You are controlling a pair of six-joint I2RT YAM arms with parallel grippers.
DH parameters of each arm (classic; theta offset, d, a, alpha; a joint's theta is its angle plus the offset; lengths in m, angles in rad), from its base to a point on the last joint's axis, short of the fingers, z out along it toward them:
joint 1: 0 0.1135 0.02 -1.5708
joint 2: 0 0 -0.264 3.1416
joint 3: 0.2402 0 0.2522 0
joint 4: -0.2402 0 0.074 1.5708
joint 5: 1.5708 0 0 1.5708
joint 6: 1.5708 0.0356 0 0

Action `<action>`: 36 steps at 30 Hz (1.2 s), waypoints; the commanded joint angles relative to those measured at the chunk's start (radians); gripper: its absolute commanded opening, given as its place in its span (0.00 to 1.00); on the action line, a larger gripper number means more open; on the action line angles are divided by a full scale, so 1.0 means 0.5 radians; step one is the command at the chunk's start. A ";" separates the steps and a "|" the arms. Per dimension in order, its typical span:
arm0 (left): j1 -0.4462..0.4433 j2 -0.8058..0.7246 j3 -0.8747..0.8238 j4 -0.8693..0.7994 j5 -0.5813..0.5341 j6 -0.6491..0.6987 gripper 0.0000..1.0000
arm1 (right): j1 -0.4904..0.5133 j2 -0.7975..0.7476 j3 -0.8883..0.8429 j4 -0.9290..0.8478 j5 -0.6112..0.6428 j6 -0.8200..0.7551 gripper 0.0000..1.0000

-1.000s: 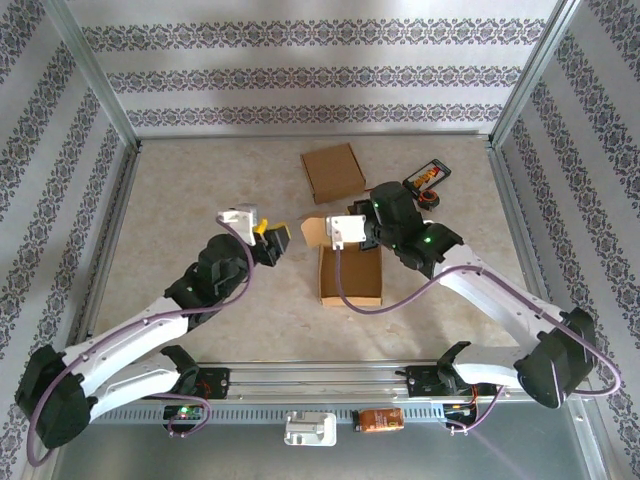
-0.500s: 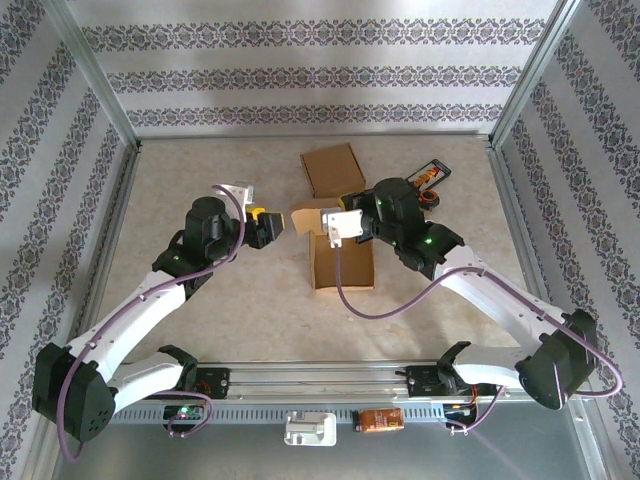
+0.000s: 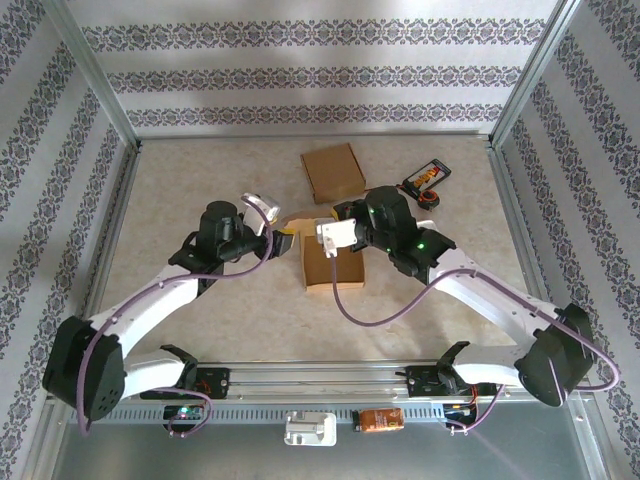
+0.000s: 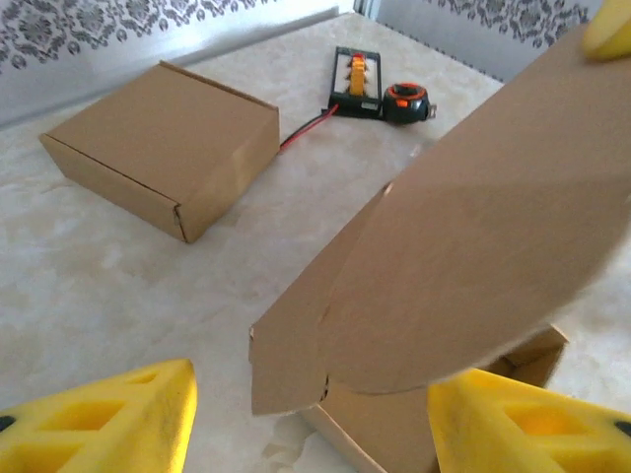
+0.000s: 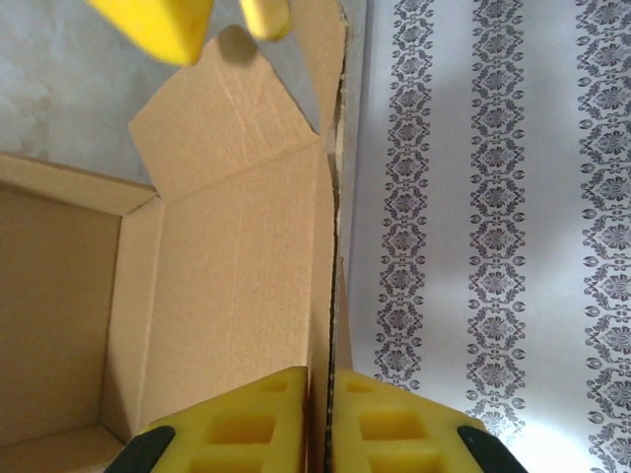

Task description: Fold the paper box

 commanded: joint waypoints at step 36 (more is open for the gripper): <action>-0.384 0.211 0.048 0.103 -0.342 0.173 0.09 | -0.225 -0.599 -0.038 -0.744 0.249 2.978 0.98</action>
